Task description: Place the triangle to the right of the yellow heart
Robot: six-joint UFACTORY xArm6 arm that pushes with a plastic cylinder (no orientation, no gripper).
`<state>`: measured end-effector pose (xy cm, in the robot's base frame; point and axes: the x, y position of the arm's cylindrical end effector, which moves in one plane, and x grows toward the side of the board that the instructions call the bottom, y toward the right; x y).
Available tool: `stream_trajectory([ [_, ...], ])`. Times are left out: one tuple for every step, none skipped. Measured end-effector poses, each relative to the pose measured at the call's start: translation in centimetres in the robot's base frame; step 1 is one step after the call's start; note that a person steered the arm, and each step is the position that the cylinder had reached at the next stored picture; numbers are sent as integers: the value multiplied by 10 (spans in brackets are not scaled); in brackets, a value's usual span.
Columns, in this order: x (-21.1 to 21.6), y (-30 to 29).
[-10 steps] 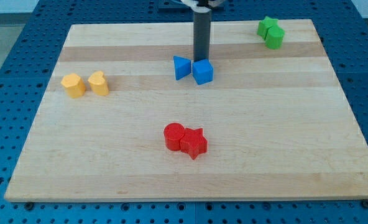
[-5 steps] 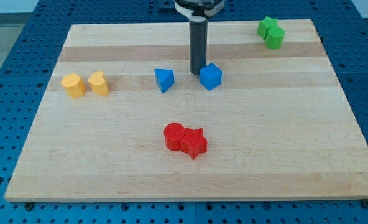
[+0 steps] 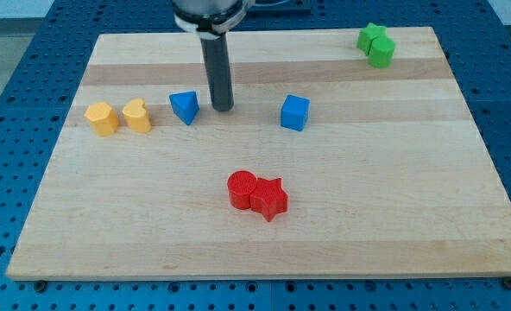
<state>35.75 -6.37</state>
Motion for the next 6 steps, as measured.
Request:
stream_trajectory([
  [-16,-12],
  [-10,-31],
  [7,-40],
  [9,-40],
  [-3,-22],
  [-30,47],
])
